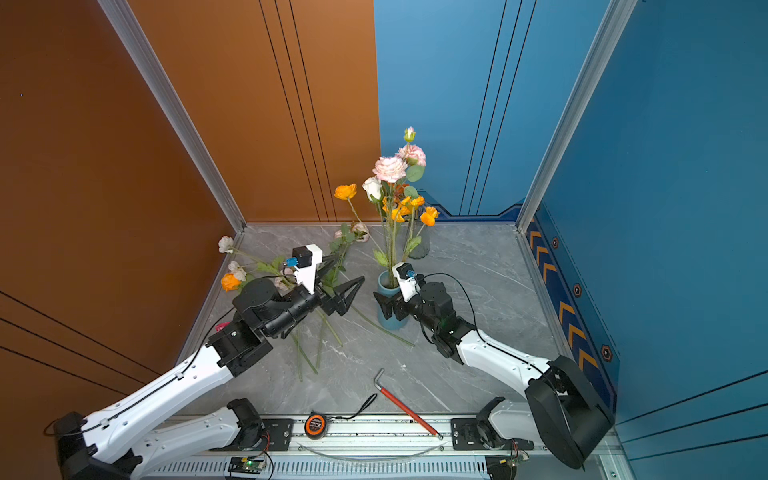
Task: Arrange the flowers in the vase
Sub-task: 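Lower the pink flower stems into the light-blue vase and open the left gripper, then push the light-blue vase farther from the robot with the right gripper while left draws back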
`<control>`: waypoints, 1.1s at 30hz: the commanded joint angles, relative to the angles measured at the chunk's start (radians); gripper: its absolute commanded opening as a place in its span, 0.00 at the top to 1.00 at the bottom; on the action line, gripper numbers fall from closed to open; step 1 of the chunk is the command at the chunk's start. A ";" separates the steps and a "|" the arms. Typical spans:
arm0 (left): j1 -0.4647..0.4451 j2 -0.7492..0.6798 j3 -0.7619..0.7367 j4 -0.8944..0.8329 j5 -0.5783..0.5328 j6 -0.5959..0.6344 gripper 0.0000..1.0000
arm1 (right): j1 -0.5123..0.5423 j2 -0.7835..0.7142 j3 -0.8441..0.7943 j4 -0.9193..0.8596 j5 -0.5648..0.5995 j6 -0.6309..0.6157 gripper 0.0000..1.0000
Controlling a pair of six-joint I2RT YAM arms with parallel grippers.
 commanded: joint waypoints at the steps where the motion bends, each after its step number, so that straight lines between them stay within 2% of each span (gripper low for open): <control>1: 0.013 -0.051 -0.037 -0.187 0.008 0.034 0.02 | 0.002 0.041 0.039 0.078 -0.028 -0.010 0.01; 3: 0.014 -0.079 -0.034 -0.227 0.008 0.039 0.02 | 0.005 0.068 0.043 0.110 -0.028 -0.014 0.07; 6: 0.016 -0.107 -0.027 -0.272 -0.012 0.055 0.02 | 0.006 0.088 0.063 0.103 -0.035 -0.035 0.32; 9: 0.020 -0.131 -0.030 -0.285 -0.023 0.066 0.02 | 0.006 0.061 0.057 0.109 0.010 -0.068 0.47; 16: 0.034 -0.130 -0.041 -0.268 -0.012 0.065 0.02 | -0.043 -0.028 0.037 0.179 0.109 -0.142 0.59; 25: 0.042 -0.126 -0.046 -0.249 0.011 0.045 0.02 | -0.215 -0.129 0.096 0.151 0.184 -0.187 0.61; 29: 0.046 -0.128 -0.052 -0.250 0.013 0.041 0.02 | -0.348 -0.120 0.113 0.213 0.211 -0.195 0.63; 33: 0.049 -0.117 -0.057 -0.231 0.034 0.030 0.02 | -0.428 -0.036 0.177 0.259 0.233 -0.299 0.63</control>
